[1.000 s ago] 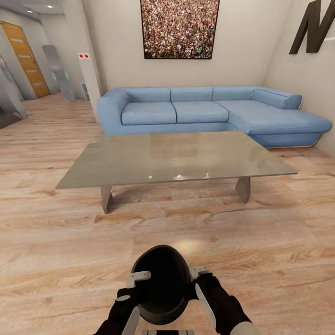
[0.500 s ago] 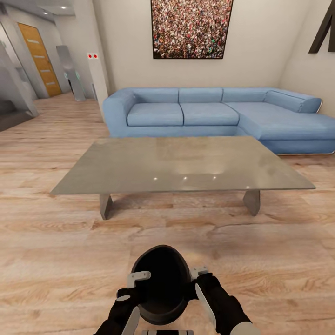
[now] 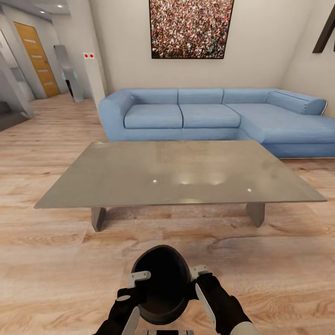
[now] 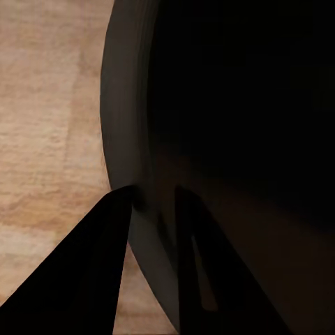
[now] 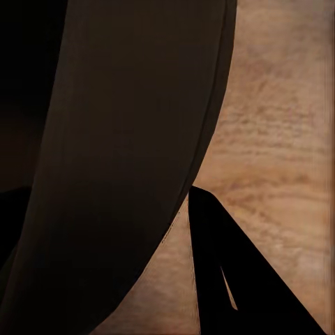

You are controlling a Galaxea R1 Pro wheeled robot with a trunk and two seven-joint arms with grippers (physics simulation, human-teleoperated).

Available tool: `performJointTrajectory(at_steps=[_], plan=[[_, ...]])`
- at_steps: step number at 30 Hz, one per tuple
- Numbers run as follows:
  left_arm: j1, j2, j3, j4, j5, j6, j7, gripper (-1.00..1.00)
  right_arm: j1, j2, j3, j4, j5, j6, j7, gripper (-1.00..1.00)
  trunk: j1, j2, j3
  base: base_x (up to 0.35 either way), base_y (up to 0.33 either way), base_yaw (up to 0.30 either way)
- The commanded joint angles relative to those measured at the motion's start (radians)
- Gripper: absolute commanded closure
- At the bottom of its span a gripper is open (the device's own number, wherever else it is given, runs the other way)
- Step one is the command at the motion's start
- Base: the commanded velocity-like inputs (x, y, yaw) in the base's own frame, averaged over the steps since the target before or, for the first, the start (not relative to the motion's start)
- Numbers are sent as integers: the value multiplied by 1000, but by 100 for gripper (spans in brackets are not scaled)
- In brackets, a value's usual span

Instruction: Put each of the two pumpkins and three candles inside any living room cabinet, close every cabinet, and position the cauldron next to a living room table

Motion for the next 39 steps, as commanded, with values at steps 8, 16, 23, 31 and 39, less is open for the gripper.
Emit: performJointTrajectory(at_steps=[8,16,23,31,39], plan=[[-1,1,-29,-1,15,-3,10,100,0,1,9,0,-48,3,51,100,0,0,-1,326,0,0],[-1,1,-29,-1,15,-3,10,100,0,1,8,0,-48,3,51,100,0,0,-1,234,0,0],[-1,1,-29,-1,15,-3,10,100,0,1,8,0,-48,3,51,100,0,0,-1,12,0,0],[-1,1,-29,-1,18,-3,10,100,0,1,8,0,-48,3,52,100,0,0,-1,108,0,0],[-1,2,-28,-1,62,-3,9,100,0,1,7,0,-48,3,52,100,0,0,-1,58,0,0]])
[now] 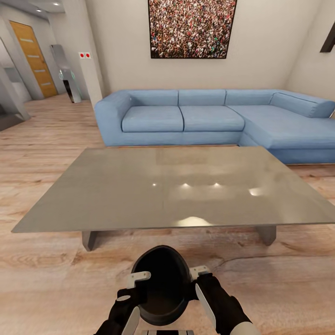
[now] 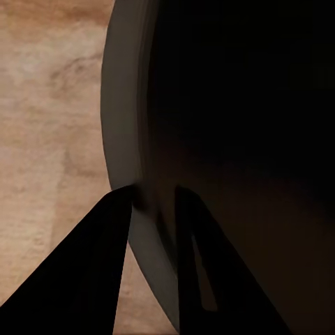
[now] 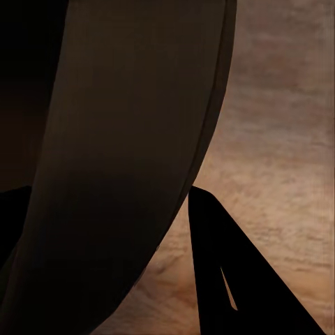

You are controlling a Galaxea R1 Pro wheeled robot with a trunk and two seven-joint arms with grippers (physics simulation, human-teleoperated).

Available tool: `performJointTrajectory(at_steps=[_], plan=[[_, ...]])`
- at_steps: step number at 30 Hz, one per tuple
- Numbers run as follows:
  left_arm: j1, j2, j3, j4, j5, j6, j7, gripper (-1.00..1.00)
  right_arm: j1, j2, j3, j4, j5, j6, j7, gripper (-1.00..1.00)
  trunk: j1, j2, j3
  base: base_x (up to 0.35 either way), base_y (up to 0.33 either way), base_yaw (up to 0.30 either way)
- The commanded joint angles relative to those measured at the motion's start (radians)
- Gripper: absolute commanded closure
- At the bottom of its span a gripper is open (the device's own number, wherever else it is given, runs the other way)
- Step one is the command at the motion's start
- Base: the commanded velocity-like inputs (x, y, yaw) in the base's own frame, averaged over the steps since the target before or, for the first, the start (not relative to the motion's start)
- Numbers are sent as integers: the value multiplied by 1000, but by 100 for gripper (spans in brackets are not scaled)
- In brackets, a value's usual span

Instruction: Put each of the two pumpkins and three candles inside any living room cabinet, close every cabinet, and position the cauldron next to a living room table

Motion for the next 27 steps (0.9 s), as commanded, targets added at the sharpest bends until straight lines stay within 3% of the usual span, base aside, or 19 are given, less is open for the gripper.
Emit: performJointTrajectory(at_steps=[1,6,27], plan=[[-1,0,-21,0,49,-7,-4,100,-1,1,6,-3,-43,3,52,100,0,0,-1,217,0,0],[-1,0,-21,0,54,-7,-5,100,-1,1,6,-3,-43,3,52,100,0,0,-1,235,0,0],[-1,2,-18,0,55,-8,-4,100,-1,1,8,-3,-43,3,52,100,0,0,-1,38,0,0]])
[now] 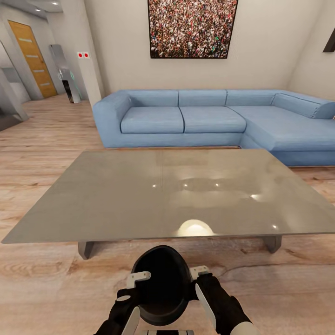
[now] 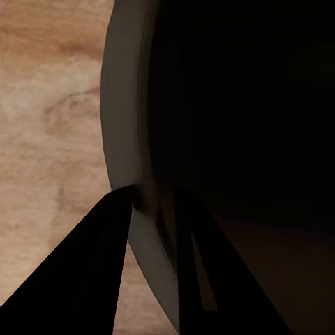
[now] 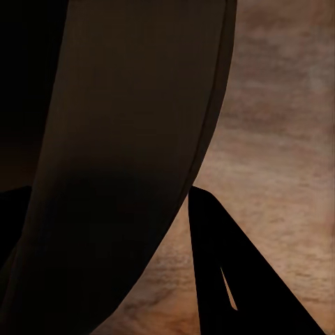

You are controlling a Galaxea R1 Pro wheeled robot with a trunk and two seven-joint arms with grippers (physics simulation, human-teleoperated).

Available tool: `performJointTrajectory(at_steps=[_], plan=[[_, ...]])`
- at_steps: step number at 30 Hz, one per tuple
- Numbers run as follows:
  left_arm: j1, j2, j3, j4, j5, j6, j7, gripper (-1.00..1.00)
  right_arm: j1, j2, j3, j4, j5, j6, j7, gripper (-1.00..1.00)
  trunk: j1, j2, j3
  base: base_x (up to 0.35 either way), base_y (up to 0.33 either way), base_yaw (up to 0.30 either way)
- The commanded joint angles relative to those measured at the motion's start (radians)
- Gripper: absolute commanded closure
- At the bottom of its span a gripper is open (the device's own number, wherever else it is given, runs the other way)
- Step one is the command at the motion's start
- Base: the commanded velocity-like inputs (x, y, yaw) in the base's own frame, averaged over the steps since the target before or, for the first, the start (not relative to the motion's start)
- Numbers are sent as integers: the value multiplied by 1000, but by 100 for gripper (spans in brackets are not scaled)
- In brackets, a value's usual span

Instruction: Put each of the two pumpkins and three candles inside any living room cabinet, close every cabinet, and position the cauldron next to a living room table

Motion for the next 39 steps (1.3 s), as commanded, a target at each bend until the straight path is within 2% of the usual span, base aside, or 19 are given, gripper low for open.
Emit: performJointTrajectory(at_steps=[1,7,20,21,22,26,39], plan=[[-1,0,-14,0,49,-8,-8,100,-1,1,7,-3,-43,2,52,100,0,0,-1,75,0,0],[-1,0,-14,0,50,-8,-7,100,-1,1,7,-3,-43,2,51,100,0,0,-1,153,0,0],[-1,0,-13,0,51,-8,-7,100,-1,1,6,-3,-43,2,51,100,0,0,-1,9,0,0],[-1,0,-13,0,54,-8,-7,100,-1,1,6,-3,-43,2,50,-100,0,0,-1,0,0,0],[-1,0,-12,0,74,-8,-7,-100,-1,1,6,-3,-42,1,48,-100,0,0,-1,0,0,0],[-1,1,-11,0,86,-8,-7,-100,-1,1,6,-3,-42,1,49,-100,0,0,-1,0,0,0],[-1,0,-14,-3,89,-6,-6,-100,-1,1,6,-3,-43,1,51,-100,0,0,-1,0,0,0]])
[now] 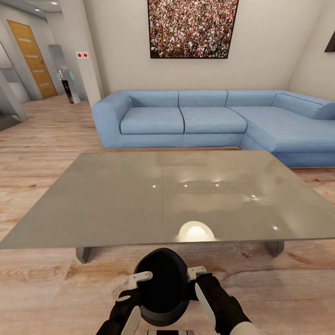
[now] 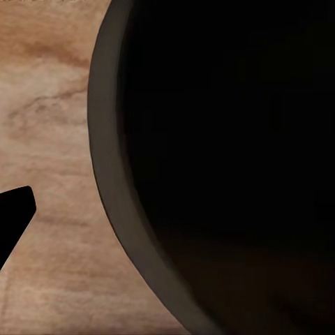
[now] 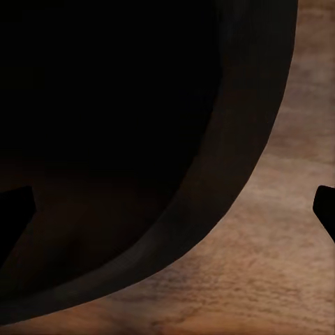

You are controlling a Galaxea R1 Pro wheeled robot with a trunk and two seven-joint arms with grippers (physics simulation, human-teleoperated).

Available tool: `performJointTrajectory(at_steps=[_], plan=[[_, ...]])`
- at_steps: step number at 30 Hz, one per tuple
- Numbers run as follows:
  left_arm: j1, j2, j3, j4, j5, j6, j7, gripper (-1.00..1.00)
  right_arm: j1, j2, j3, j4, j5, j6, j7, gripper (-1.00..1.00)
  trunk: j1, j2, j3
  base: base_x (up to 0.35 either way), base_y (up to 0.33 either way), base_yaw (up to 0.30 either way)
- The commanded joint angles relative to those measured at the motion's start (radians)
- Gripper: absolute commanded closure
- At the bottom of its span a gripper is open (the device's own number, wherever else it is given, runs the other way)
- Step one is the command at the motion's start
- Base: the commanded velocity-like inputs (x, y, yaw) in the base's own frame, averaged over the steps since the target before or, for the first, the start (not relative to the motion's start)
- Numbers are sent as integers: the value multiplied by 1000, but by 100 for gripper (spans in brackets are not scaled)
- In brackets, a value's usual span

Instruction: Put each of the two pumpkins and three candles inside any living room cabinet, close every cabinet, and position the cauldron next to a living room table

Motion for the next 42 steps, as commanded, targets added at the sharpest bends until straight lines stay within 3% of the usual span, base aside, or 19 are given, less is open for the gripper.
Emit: performJointTrajectory(at_steps=[1,11,21,42], plan=[[-1,0,-2,-1,11,2,10,-100,0,0,0,-1,-5,4,-1,-100,0,0,-1,0,0,0],[-1,0,-1,-1,11,2,8,-100,0,0,0,-1,-5,4,-1,-100,0,0,-1,0,0,0],[-1,0,-1,-1,11,2,8,-100,0,0,0,-1,-5,4,-1,-100,-5,2,38,0,0,0],[-1,1,-1,0,9,-4,7,-100,0,0,2,-1,-4,-10,-3,-100,-5,2,38,0,0,0]])
